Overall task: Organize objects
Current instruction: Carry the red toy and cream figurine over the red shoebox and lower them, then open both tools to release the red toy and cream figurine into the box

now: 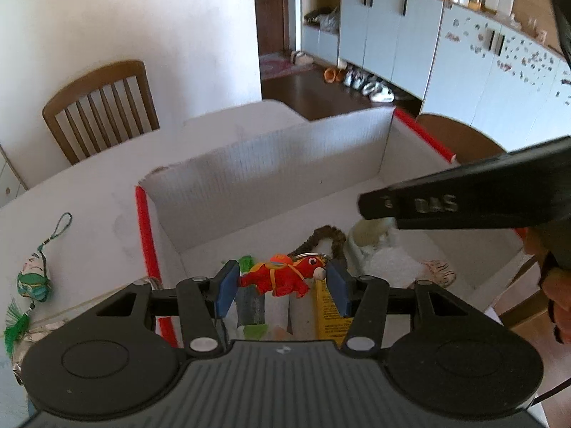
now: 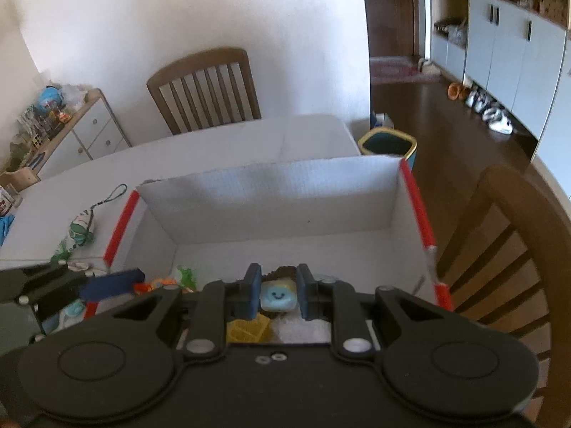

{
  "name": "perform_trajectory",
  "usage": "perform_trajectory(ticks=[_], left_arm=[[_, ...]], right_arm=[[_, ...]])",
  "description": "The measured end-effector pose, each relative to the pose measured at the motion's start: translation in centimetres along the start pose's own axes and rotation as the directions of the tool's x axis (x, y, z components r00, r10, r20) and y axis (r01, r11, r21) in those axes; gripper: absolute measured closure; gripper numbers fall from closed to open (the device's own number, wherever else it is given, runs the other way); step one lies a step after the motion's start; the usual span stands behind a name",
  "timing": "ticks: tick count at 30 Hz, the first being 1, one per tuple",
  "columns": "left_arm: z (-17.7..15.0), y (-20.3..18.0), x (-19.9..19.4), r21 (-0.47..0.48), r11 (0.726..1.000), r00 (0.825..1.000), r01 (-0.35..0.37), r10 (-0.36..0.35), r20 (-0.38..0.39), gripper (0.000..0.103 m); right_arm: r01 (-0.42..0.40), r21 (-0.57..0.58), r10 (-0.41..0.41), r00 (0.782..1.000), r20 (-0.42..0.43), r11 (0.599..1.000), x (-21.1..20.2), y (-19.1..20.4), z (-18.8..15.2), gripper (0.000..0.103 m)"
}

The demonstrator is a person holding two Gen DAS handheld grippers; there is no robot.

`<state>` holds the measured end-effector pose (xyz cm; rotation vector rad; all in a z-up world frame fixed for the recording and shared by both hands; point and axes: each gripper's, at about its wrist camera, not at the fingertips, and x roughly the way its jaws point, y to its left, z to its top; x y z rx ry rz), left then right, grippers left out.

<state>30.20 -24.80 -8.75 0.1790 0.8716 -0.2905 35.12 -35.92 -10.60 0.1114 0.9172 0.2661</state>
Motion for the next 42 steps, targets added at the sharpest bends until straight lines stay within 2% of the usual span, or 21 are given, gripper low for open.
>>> perform_trajectory(ticks=[15, 20, 25, 30, 36, 42], left_arm=[[0.3, -0.4, 3.1, 0.015, 1.0, 0.995, -0.007, 0.009, -0.1, 0.05], [0.3, -0.4, 3.8, 0.0, 1.0, 0.989, 0.02, -0.02, -0.147, 0.05], [-0.1, -0.4, 4.3, -0.007, 1.0, 0.984, 0.028, -0.029, -0.173, 0.05], [-0.2, 0.1, 4.1, -0.041, 0.998, 0.983, 0.039, -0.046, -0.18, 0.046], [-0.2, 0.0, 2.9, -0.057, 0.996, 0.985, 0.063, -0.071, -0.154, 0.04], [-0.3, 0.0, 1.1, -0.068, 0.995, 0.99, 0.072, -0.08, -0.116, 0.04]], right_arm=[[0.035, -0.004, -0.035, 0.987, -0.156, 0.999, 5.1, 0.0, 0.8, 0.083], [0.054, 0.009, -0.052, 0.981, -0.188, 0.998, 5.5, 0.0, 0.9, 0.083], [0.06, 0.037, -0.051, 0.98, -0.194, 0.998, 5.5, -0.2, 1.1, 0.081], [0.06, 0.055, -0.048, 0.98, -0.193, 0.997, 5.2, -0.6, 0.9, 0.074], [0.056, 0.076, -0.043, 0.985, -0.17, 0.996, 4.0, -1.1, 0.8, 0.066], [0.036, 0.066, -0.027, 0.99, -0.136, 0.997, 1.7, -1.1, 0.6, 0.062]])
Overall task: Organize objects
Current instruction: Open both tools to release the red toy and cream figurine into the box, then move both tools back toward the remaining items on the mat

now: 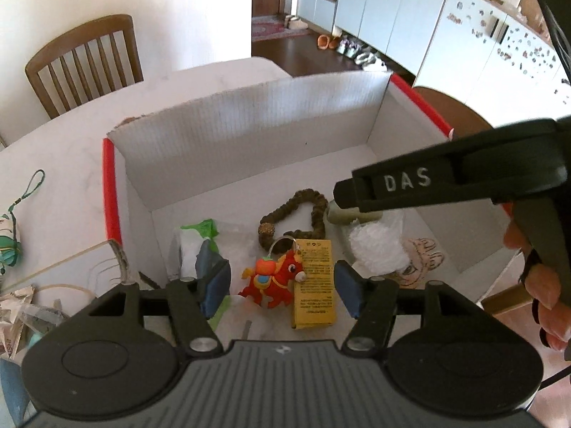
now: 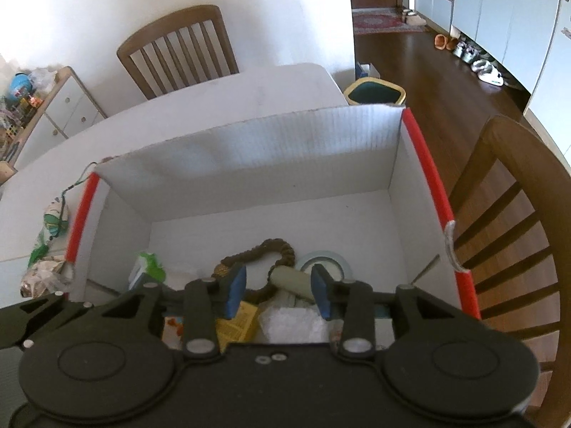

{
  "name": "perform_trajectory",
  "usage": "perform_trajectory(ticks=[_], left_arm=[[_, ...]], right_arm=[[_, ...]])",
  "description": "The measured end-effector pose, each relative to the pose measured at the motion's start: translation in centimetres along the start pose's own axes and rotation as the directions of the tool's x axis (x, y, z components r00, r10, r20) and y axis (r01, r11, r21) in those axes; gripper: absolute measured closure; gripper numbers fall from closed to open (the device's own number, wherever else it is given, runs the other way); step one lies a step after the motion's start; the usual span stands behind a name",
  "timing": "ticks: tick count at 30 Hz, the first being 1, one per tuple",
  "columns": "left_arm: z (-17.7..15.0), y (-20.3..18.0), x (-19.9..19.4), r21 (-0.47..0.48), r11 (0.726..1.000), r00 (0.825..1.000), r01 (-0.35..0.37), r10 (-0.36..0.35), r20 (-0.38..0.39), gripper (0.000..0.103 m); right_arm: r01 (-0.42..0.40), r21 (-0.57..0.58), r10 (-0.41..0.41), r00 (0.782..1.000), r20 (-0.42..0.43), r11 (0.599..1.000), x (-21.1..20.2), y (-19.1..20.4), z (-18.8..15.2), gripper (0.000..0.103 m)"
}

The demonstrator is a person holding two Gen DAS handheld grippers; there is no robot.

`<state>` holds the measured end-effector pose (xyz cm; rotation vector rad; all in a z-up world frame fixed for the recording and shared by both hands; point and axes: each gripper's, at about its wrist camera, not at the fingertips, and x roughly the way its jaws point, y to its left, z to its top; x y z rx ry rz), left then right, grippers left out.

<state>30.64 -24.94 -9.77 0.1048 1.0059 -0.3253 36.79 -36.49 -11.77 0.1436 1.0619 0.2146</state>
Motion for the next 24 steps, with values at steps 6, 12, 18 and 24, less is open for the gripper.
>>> perform_trajectory(ticks=[6, 12, 18, 24], left_arm=[[-0.1, 0.5, -2.9, -0.006, 1.0, 0.998, 0.023, -0.023, 0.061, 0.04], [-0.6, 1.8, -6.0, -0.032, 0.999, 0.993, 0.036, -0.033, 0.117, 0.04], [-1.3, 3.7, -8.9, -0.043, 0.998, 0.985, 0.044, -0.036, 0.17, 0.04], [-2.3, 5.8, -11.2, -0.04, 0.998, 0.979, 0.046, -0.037, 0.201, 0.04]], right_arm=[[-0.021, -0.025, 0.022, 0.999, 0.038, 0.999, -2.9, 0.7, -1.0, 0.057], [-0.043, -0.061, 0.048, 0.996, 0.081, 0.997, -6.2, 2.1, -2.0, 0.05], [-0.037, -0.1, 0.051, 0.989, 0.137, 0.994, -8.9, 4.2, -2.9, 0.042], [-0.048, -0.104, 0.065, 0.984, 0.168, 0.993, -10.6, 6.1, -3.7, 0.038]])
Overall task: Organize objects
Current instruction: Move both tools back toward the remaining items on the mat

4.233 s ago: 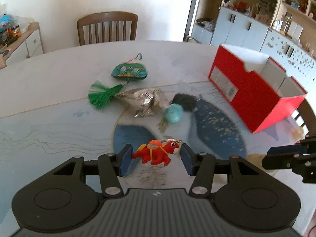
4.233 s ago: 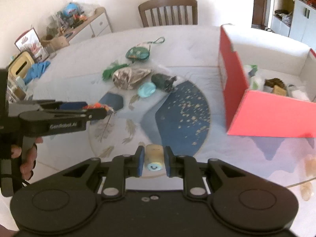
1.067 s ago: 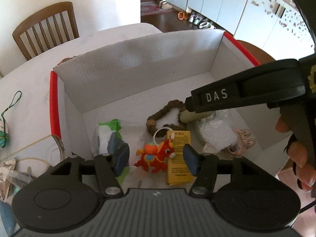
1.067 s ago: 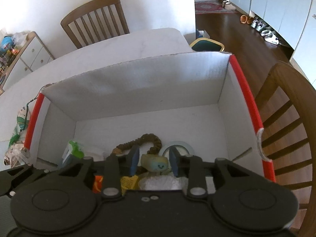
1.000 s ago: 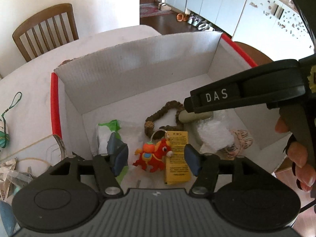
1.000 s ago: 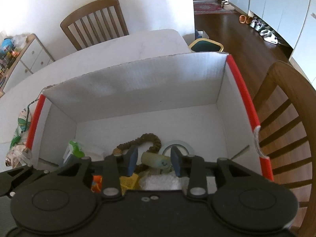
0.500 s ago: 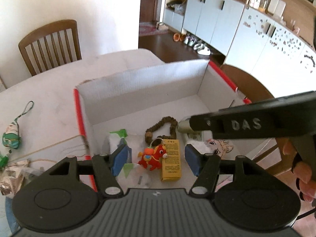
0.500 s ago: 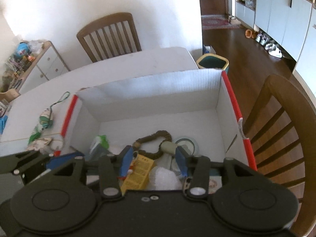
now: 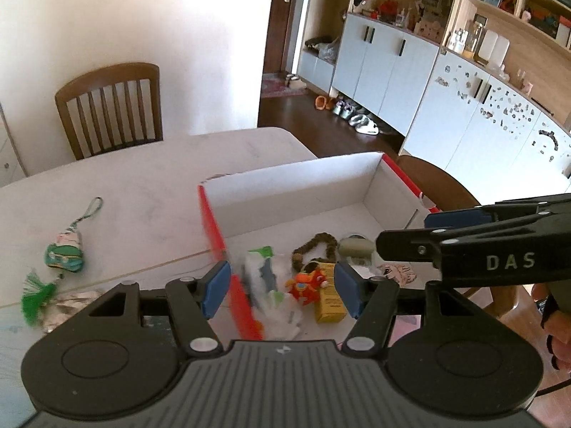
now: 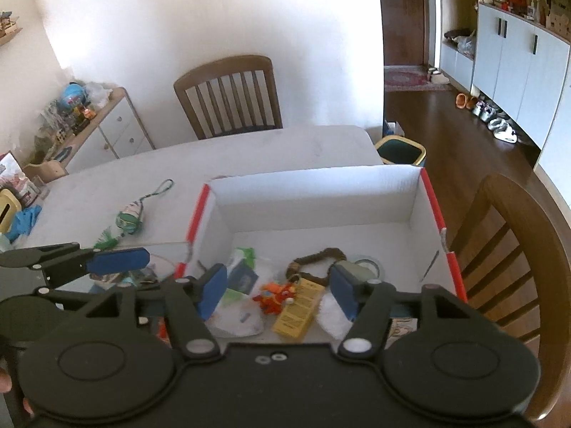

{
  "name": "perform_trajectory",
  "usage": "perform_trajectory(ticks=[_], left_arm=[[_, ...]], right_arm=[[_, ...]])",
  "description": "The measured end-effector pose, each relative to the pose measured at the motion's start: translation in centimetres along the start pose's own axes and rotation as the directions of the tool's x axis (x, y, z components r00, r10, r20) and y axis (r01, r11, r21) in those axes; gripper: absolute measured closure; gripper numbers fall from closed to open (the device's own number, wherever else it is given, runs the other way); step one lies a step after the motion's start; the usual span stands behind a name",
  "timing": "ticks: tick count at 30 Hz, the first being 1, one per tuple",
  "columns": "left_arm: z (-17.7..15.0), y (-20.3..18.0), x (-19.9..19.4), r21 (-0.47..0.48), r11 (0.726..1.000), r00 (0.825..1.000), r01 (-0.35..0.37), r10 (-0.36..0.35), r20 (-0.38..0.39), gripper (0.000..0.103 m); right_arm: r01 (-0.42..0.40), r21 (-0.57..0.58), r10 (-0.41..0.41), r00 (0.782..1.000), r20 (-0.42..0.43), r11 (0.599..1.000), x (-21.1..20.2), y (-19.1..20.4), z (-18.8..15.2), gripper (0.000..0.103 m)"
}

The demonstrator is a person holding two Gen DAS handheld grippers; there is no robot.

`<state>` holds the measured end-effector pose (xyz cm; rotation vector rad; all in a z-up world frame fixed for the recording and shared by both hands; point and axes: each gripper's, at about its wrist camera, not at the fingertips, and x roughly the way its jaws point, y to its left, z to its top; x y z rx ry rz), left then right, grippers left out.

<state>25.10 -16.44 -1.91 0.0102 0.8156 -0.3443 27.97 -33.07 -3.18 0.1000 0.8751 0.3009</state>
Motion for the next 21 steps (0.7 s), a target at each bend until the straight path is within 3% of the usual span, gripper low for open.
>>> perform_trajectory(ticks=[10, 14, 21], left_arm=[[-1.3, 5.0, -4.2, -0.009, 0.999, 0.999, -0.034, 0.035, 0.037, 0.036], [-1.9, 7.6, -5.8, -0.034, 0.998, 0.997, -0.058, 0.06, 0.051, 0.027], [-2.9, 12.0, -7.8, -0.066, 0.993, 0.992, -0.094, 0.099, 0.077, 0.021]], right_arm=[[-0.039, 0.043, 0.037, 0.999, 0.036, 0.998, -1.2, 3.5, -0.9, 0.025], [-0.052, 0.035, 0.05, 0.998, 0.043, 0.998, -0.9, 5.7, -1.3, 0.02], [-0.067, -0.026, 0.068, 0.996, 0.06, 0.997, -0.2, 10.5, -2.2, 0.01]])
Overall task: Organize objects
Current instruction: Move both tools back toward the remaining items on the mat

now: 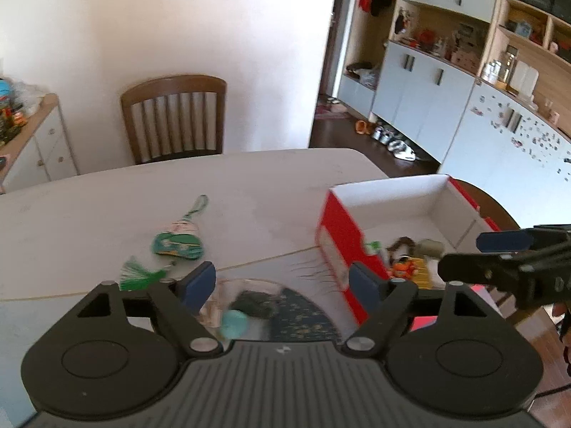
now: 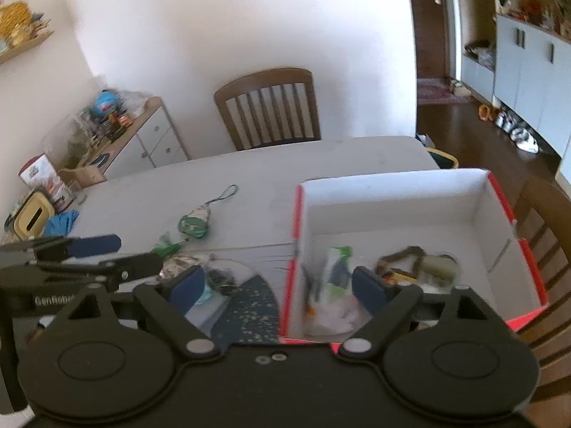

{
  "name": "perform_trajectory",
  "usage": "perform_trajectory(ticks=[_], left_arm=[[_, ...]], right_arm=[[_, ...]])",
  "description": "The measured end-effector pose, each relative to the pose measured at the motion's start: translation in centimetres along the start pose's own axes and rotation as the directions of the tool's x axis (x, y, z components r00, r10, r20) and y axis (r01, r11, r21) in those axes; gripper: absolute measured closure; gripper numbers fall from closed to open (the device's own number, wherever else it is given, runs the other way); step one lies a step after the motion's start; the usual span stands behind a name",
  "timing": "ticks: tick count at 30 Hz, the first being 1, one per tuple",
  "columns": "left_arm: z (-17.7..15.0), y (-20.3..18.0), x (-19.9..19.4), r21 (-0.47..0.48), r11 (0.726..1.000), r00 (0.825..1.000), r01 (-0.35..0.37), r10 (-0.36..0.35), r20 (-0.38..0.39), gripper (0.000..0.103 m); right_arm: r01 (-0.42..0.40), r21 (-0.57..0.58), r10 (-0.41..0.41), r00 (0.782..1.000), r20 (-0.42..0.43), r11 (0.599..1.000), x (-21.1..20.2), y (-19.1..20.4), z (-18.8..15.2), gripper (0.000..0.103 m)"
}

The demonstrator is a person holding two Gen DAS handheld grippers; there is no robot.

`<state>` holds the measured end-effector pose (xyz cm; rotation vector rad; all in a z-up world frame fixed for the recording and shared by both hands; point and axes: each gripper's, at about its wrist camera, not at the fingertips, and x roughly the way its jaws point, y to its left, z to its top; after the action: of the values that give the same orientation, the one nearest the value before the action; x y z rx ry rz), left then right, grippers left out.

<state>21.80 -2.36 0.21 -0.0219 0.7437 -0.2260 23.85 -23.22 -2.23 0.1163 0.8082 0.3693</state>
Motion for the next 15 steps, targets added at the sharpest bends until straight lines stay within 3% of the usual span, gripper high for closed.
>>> perform_trajectory(ticks=[6, 15], left_arm=[[-1.0, 3.8, -0.4, -0.031, 0.999, 1.0, -0.024, 0.024, 0.005, 0.02], [-2.3, 8.9, 0.4, -0.073, 0.997, 0.999, -0.039, 0.039, -0.005, 0.014]], right_arm=[[-0.002, -0.031, 0.003, 1.0, 0.029, 1.0, 0.9, 3.4, -0.4, 0.003], [0.004, -0.067, -0.004, 1.0, 0.011, 0.998, 3.7, 7.4, -1.1, 0.002]])
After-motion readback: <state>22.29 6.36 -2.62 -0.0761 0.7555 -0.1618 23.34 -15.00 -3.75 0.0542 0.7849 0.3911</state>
